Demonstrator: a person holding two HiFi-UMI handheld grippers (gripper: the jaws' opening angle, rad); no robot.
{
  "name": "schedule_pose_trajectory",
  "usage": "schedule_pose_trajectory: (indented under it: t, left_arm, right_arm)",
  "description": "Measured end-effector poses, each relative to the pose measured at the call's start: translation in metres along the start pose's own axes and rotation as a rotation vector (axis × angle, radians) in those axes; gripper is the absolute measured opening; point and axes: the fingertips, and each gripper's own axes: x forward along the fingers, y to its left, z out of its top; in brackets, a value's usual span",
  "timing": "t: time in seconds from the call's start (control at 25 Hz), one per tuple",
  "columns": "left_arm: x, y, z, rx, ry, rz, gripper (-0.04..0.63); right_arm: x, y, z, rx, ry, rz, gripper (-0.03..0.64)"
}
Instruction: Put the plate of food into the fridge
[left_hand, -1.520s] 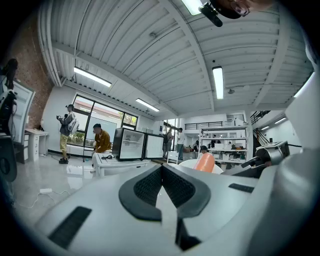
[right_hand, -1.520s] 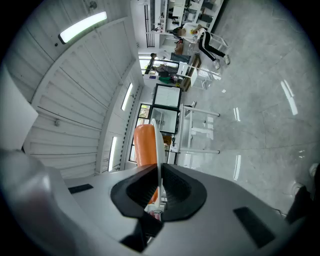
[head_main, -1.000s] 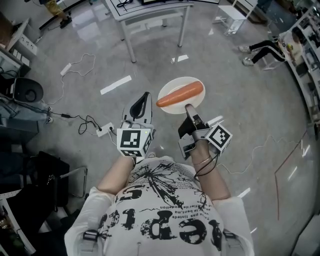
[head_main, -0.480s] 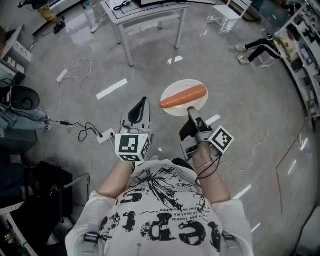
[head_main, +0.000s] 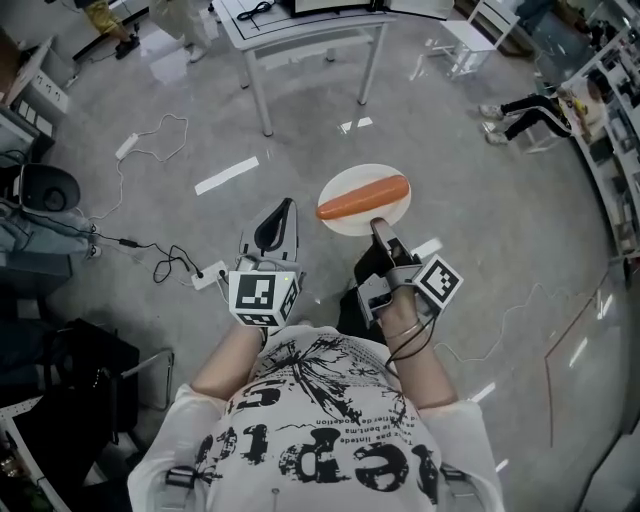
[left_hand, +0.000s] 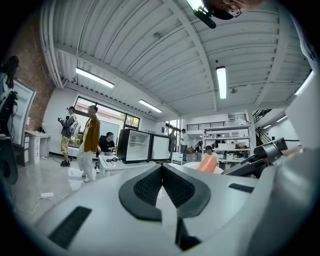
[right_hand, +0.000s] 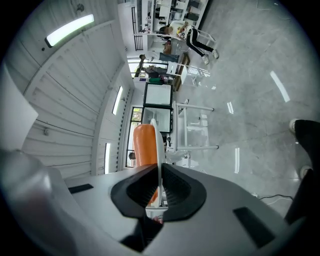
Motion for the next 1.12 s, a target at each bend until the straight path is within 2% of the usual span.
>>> schedule_pose_trajectory:
  t: [0.16, 0.36, 0.56, 0.68, 0.84, 1.12]
  left_arm:
    - [0.034, -0.007, 0.003, 0.015, -0.001, 0.032, 0.008]
    - [0.117, -0.031, 0.022, 0.021, 0.002, 0.079, 0.008]
    - [0.131, -0.039, 0.01, 0.027, -0.03, 0.104, 0.008]
    - [0.165, -0.053, 0.01, 0.028, -0.027, 0.114, 0.008]
    - [0.219, -0.071, 0.013, 0.022, -0.001, 0.116, 0.008]
    - [0.271, -0.062, 0.007, 0.031, 0.029, 0.085, 0.008]
  right_arm:
    - [0.024, 0.0, 0.035, 0.003, 0.031, 0.011, 0.023]
    - [0.067, 0.013, 0.114, 0.01, 0.084, 0.004, 0.023]
    - [0.077, 0.0, 0.132, 0.0, 0.107, 0.02, 0.023]
    - [0.091, -0.001, 0.169, 0.002, 0.12, 0.017, 0.025]
    - [0.114, 0.002, 0.224, 0.024, 0.128, 0.007, 0.024]
    - [0.152, -0.004, 0.254, 0.022, 0.116, -0.007, 0.023]
